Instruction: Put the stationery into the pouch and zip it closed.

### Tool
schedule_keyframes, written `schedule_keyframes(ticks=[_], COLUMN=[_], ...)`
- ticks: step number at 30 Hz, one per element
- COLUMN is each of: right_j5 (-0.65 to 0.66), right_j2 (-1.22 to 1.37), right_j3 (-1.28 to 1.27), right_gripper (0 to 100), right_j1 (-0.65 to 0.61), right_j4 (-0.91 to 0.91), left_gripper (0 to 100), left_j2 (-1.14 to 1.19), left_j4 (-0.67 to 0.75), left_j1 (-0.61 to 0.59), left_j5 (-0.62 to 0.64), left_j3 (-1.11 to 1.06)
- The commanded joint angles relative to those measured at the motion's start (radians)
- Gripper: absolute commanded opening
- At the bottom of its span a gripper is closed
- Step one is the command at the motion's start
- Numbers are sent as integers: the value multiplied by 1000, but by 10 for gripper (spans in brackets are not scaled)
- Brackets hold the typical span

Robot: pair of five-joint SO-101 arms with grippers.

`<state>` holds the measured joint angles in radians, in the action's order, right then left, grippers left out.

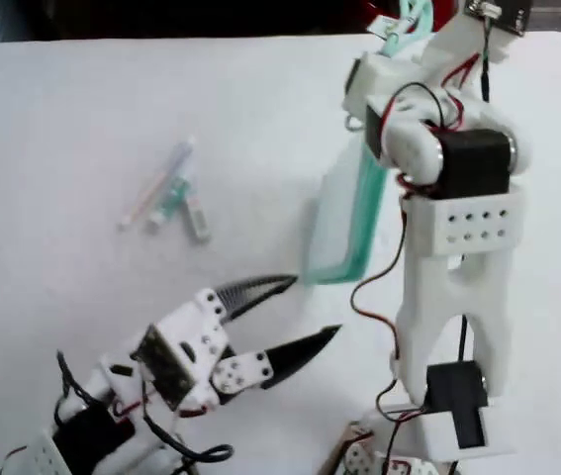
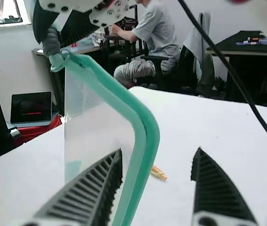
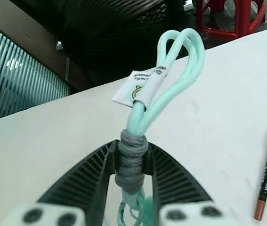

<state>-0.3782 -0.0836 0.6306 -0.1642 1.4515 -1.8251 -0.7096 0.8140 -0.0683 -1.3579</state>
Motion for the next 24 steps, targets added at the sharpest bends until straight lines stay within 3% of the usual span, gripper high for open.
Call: schedule_keyframes(ticks=[1, 4, 7, 17, 24], right_j5=[-29, -31, -29, -28, -28], right_j2=[-1, -1, -2, 1, 8], right_j3=[34, 34, 34, 31, 25], right_gripper=[18, 18, 18, 18, 19], right_j1=[-30, -33, -28, -25, 2], right_j4=[-28, -24, -12, -7, -7], left_gripper=[199, 129, 144, 151, 221], left_j2=[13, 12, 12, 62, 613], left_j4=[135, 285, 400, 249, 83], left_j1=[13, -15, -110, -128, -91], left_j5=[-3, -12, -6, 17, 68], left_j3=[-78, -204, -259, 57, 342])
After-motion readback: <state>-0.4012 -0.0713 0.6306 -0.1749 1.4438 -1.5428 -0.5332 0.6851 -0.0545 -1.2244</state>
